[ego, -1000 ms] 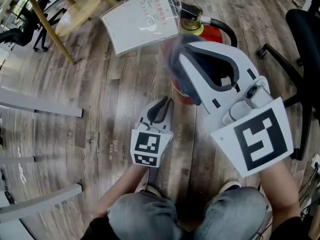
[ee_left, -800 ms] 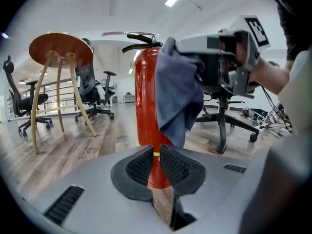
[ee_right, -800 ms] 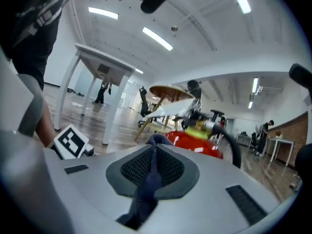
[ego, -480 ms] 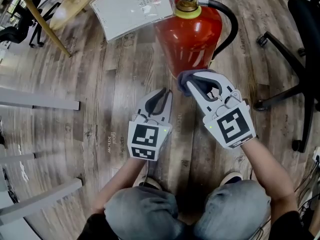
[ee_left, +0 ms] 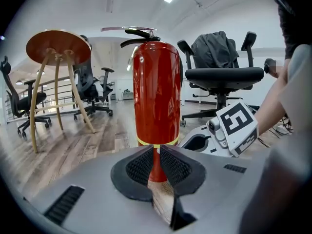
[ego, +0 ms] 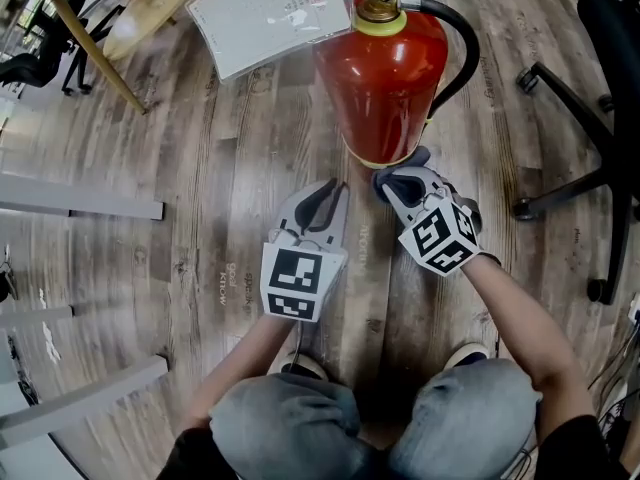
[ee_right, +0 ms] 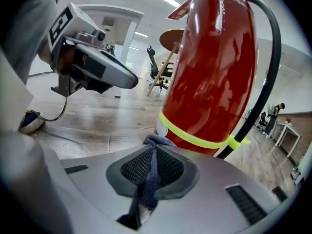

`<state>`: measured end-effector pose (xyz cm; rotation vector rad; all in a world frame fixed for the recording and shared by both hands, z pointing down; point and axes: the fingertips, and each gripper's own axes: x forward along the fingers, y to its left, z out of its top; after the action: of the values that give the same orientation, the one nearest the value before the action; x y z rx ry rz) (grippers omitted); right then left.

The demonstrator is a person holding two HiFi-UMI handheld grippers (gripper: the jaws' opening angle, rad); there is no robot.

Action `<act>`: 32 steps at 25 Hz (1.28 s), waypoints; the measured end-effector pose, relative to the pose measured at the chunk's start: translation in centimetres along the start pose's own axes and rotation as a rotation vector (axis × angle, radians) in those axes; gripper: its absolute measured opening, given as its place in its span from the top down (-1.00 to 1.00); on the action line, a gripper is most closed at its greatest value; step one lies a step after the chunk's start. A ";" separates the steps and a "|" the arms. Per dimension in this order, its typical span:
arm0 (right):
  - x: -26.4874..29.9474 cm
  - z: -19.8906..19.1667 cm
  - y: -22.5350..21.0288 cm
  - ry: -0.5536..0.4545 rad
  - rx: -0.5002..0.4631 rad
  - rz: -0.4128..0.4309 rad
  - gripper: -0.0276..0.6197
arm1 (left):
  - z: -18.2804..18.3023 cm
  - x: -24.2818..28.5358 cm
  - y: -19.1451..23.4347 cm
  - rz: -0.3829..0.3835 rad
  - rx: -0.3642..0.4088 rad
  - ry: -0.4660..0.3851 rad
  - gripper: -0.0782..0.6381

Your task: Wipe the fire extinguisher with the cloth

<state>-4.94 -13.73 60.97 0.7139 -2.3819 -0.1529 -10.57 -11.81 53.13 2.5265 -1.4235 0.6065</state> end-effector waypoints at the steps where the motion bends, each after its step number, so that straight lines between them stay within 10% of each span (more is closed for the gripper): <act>1: -0.2 -0.3 -0.2 0.005 -0.001 -0.003 0.80 | 0.0 0.0 0.0 0.000 0.000 0.000 0.64; 15: -12.5 11.2 -6.2 -0.293 -0.030 -0.194 0.80 | 0.9 -0.2 -1.4 -0.040 -0.012 -0.002 0.64; 22: -15.5 16.4 -8.1 -0.312 0.020 -0.186 0.80 | 3.1 -0.6 0.4 0.012 0.165 -0.118 0.64; 32: -25.5 29.9 -10.8 -0.266 -0.020 -0.066 0.80 | 25.5 -13.6 -2.0 -0.050 0.080 -0.142 0.64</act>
<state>-1.78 -11.42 20.40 0.8055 -2.6046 -0.3165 -8.45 -9.06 24.36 2.7074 -1.4024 0.4937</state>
